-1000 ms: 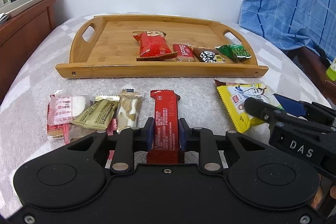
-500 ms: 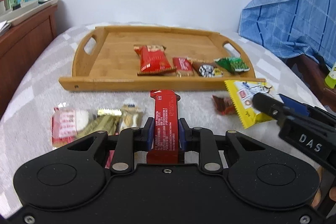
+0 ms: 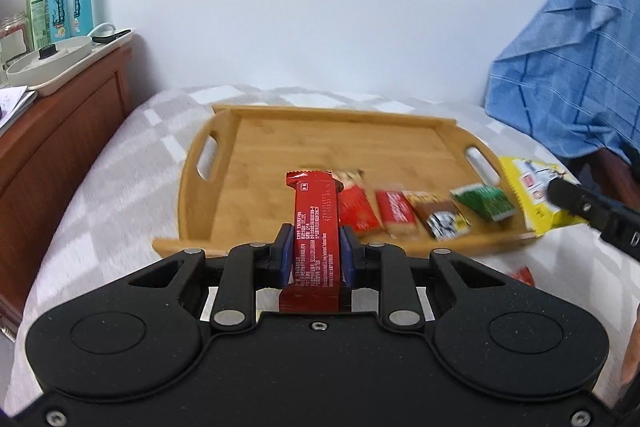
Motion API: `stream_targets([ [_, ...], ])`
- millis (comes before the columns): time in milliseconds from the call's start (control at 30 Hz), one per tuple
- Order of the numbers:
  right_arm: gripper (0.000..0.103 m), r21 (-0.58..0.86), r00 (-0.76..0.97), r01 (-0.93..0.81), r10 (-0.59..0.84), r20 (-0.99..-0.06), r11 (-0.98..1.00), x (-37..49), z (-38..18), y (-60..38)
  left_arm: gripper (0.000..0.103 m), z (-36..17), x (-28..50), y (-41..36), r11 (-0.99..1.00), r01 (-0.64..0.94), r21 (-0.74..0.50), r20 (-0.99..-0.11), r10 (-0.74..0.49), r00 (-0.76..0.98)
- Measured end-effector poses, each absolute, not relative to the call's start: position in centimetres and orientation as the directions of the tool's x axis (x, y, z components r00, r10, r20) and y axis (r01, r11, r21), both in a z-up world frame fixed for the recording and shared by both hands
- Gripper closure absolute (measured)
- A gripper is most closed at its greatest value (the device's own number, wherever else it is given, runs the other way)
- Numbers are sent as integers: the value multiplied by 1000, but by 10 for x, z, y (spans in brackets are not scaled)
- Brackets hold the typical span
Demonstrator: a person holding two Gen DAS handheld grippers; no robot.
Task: Organize snacks
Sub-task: 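Place the red bar on the tray with the left tool while the right tool places the Amer bag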
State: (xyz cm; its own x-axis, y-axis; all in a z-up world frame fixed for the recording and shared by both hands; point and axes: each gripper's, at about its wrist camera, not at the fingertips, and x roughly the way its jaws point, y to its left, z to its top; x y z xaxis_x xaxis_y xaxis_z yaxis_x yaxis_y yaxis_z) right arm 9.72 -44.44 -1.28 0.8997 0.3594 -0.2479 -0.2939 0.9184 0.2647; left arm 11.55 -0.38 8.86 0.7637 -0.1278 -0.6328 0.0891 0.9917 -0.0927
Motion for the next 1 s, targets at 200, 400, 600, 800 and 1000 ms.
stream_targets([
  [200, 50, 264, 895, -295, 363, -260, 918, 142, -4, -446, 80, 83, 152, 8, 989, 57, -134, -645, -131, 753],
  [400, 50, 294, 872, -305, 389, -297, 906, 189, -5, -444, 80, 69, 182, 10, 993, 41, -113, -663, -106, 741],
  [600, 50, 281, 855, -312, 397, -334, 908, 227, -12, -438, 80, 52, 202, 7, 995, 35, -90, -685, -87, 723],
  [800, 50, 265, 831, -295, 384, -403, 918, 254, -26, -430, 80, 40, 214, 5, 996, 41, -75, -697, -82, 712],
  [1000, 50, 240, 807, -308, 387, -446, 921, 262, -36, -420, 80, 35, 221, 0, 997, 53, -64, -703, -83, 707],
])
